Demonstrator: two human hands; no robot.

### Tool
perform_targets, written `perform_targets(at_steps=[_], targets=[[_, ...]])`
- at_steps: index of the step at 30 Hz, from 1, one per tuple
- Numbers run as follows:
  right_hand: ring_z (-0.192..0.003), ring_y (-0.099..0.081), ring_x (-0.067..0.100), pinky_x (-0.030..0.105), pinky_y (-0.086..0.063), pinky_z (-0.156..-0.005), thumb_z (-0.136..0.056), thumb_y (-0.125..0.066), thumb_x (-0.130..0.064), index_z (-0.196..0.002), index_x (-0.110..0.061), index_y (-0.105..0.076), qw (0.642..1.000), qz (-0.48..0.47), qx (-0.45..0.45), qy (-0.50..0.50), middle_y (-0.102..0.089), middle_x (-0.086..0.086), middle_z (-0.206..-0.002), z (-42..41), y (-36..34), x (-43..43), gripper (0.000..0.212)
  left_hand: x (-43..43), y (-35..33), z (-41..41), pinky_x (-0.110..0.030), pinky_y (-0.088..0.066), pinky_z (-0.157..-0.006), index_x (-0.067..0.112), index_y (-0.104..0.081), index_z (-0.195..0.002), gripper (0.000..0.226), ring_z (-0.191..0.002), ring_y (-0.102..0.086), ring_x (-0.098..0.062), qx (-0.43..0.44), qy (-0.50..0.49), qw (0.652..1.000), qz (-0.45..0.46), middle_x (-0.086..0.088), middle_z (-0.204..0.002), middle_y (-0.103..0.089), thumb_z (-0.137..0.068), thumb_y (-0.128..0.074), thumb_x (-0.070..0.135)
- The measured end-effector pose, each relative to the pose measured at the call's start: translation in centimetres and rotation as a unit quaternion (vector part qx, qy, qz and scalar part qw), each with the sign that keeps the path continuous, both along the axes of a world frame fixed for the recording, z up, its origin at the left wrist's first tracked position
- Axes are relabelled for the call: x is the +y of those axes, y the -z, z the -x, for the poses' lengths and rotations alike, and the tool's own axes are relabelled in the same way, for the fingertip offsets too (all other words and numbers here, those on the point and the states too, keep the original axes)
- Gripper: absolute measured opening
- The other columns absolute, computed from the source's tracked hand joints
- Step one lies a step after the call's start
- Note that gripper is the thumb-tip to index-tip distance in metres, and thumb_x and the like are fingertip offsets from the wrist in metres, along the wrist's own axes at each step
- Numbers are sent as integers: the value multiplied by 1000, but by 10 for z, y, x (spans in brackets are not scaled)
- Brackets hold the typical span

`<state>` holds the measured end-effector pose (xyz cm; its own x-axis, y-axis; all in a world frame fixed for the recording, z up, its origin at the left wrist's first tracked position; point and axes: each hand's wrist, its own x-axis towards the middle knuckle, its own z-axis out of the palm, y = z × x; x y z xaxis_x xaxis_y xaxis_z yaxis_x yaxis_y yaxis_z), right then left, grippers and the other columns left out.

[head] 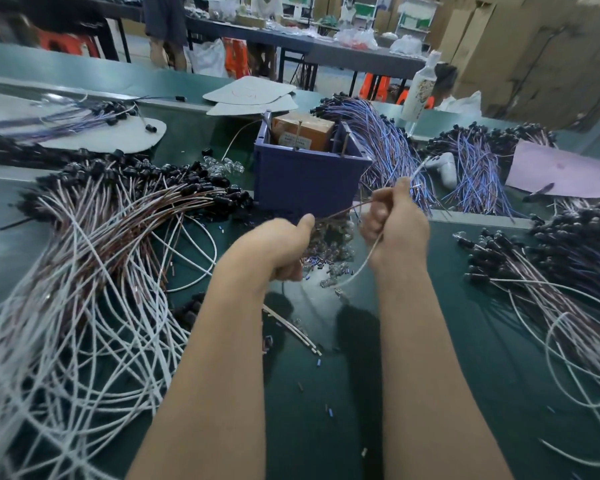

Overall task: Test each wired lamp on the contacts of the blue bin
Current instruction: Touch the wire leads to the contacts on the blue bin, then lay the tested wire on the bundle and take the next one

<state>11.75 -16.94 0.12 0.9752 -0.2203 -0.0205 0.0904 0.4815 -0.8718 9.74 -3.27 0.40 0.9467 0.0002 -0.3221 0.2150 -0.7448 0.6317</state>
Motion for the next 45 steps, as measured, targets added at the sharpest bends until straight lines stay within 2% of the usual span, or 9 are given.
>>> perform_targets(at_steps=[4, 9, 14, 21, 26, 30, 35, 42, 45], targets=[[-32, -22, 6, 15, -18, -33, -103, -36, -36, -62, -14, -44, 986, -160, -29, -37, -28, -8, -38, 12, -12, -13, 47, -15, 5, 5, -24, -33, -49, -3, -68, -84, 95, -40, -42, -16, 30, -47, 989, 138, -3, -47, -55, -93, -3, 65], [-32, -22, 5, 16, -19, -31, -102, -36, -34, -58, -15, -47, 972, -213, -73, -64, -26, -8, -38, 33, -20, -50, 49, -33, 7, 3, -41, -46, -97, -4, -61, -117, 86, -106, -60, -34, -84, -92, 988, 92, -23, -113, -65, -95, -10, 62], [-29, -22, 2, 15, -17, -28, -102, -35, -35, -51, -17, -53, 985, -151, -51, -60, -26, -9, -36, 50, -21, -91, 57, -95, 1, 5, -12, -27, -37, 6, -67, -90, 63, -31, -34, -7, 51, 19, 928, 370, 7, -41, -43, -99, -27, 54], [-40, -34, 3, 14, -27, -34, -98, -47, -35, -72, -16, -64, 955, 11, 76, 286, -44, -10, -47, 93, 10, -180, 36, -193, -34, 1, -13, -30, -34, 10, -55, -78, 44, -35, -38, -1, 55, -90, 737, 667, 0, -66, -53, -104, -31, 37], [-33, -39, 6, 12, -30, -35, -100, -41, -38, -73, -15, -62, 893, -266, -7, 363, -48, -5, -46, 131, 12, -215, 41, -248, -35, -2, -25, -42, -66, 10, -57, -80, 53, -61, -41, -11, -26, -133, 810, 571, 0, -72, -49, -103, -23, 43], [-44, -60, 12, 19, -54, -50, -96, -55, -28, -74, -8, -54, 833, -340, -64, 432, -55, 0, -48, 139, 7, -220, 30, -282, -9, -7, -18, -29, -40, 6, -60, -92, 51, -43, -36, -11, 27, -127, 846, 517, -1, -69, -46, -104, -23, 38], [-60, -68, 13, 20, -55, -55, -98, -49, -21, -76, -11, -58, 956, -62, -36, 285, -66, 0, -60, 122, 17, -201, 26, -298, 27, -11, -9, -24, -29, 6, -46, -71, 39, -22, -32, -5, 149, -137, 787, 582, -2, -50, -40, -103, -33, 23], [-72, -59, 10, 26, -53, -85, -96, -47, -7, -83, -11, -60, 962, 38, 122, 240, -63, 6, -79, 75, 36, -194, 18, -295, 55, -27, -36, -57, -82, 0, -64, -88, 23, -89, -69, -28, 19, -65, 910, 409, -18, -93, -71, -91, -58, 23], [-72, -57, 11, 26, -54, -79, -95, -48, -7, -80, -13, -59, 949, 28, 153, 275, -60, 2, -77, 72, 45, -195, 20, -287, 58, -23, -42, -55, -85, 18, -60, -62, 26, -94, -67, -33, -51, -20, 949, 310, -16, -90, -71, -87, -56, 21]])
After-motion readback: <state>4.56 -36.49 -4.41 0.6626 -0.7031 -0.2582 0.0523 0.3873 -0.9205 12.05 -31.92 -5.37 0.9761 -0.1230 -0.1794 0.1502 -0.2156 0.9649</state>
